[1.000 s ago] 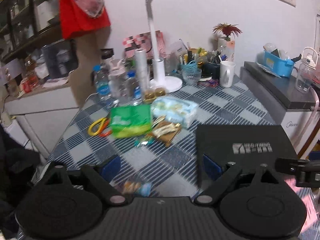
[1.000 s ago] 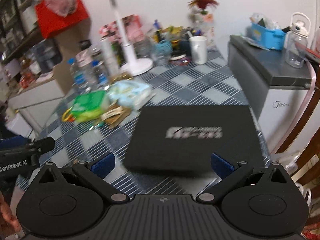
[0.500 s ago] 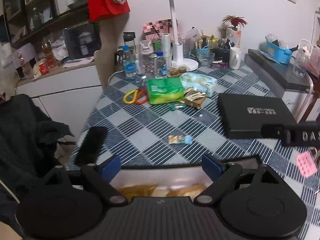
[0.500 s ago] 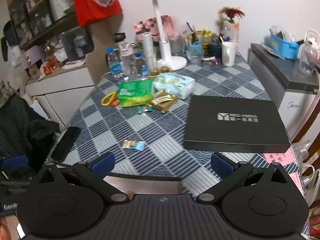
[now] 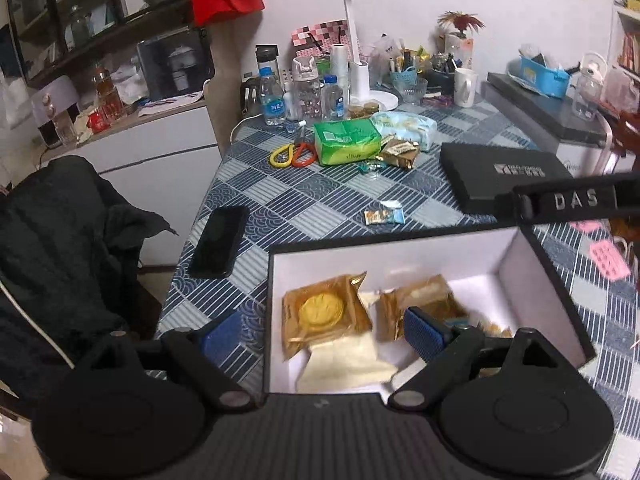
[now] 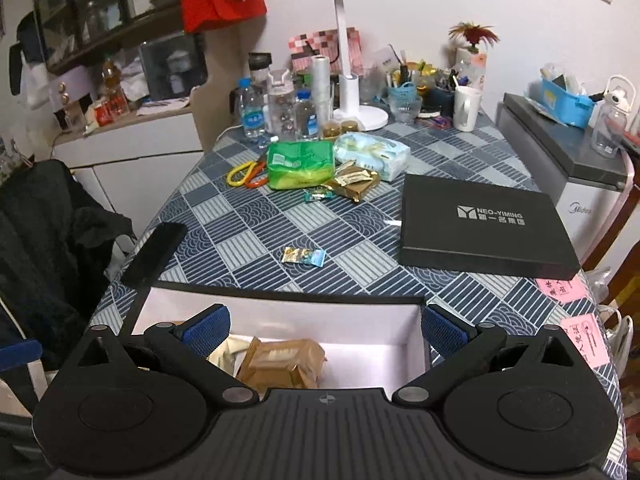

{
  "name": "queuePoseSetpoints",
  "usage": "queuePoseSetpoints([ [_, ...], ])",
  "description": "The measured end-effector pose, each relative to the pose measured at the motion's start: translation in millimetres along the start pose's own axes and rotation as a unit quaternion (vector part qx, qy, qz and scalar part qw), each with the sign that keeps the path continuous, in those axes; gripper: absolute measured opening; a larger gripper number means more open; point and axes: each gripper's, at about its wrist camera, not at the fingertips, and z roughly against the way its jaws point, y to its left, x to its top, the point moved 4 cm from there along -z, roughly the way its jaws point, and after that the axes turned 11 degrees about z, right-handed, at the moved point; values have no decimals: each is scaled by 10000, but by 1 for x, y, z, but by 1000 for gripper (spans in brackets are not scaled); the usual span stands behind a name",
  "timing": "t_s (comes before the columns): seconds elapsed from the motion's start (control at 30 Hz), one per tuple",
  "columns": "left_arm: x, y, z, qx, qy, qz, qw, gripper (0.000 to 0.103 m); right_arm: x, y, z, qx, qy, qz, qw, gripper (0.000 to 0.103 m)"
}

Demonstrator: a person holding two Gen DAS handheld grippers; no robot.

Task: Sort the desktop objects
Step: 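Move the right tool toward the wooden tray of snack bars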

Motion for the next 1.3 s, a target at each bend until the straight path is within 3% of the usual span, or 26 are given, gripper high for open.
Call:
queuePoseSetpoints([
  [0.23, -20, 5, 5, -29, 74, -55, 10000, 103, -3, 12, -3, 36, 125, -9, 9999, 103],
  [0.33, -22, 7, 0, -92, 190, -2, 9998, 103, 4, 15, -8, 226, 89, 5, 9997, 103],
  [0.5, -18, 15, -7, -61, 243, 165, 9995, 103, 19, 24, -19, 186, -14, 213, 9996, 102],
  [0.67, -14, 23, -15, -42, 303, 339, 9990, 103, 39, 34, -32, 262, -93, 424, 9987, 93],
  [0.73, -12, 26, -17, -25, 304, 392, 9988, 103, 49, 36, -40, 274, -116, 428, 9986, 79],
  [0.77, -12, 27, -18, -17, 309, 414, 9987, 103, 56, 35, -46, 313, -99, 388, 9987, 77],
  [1.07, -3, 46, -27, -58, 431, 738, 9963, 103, 104, 26, -117, 447, 338, 170, 9983, 75],
  [1.3, 1, 61, -36, 51, 505, 909, 9946, 103, 114, 20, -181, 577, 943, -258, 9935, 75],
])
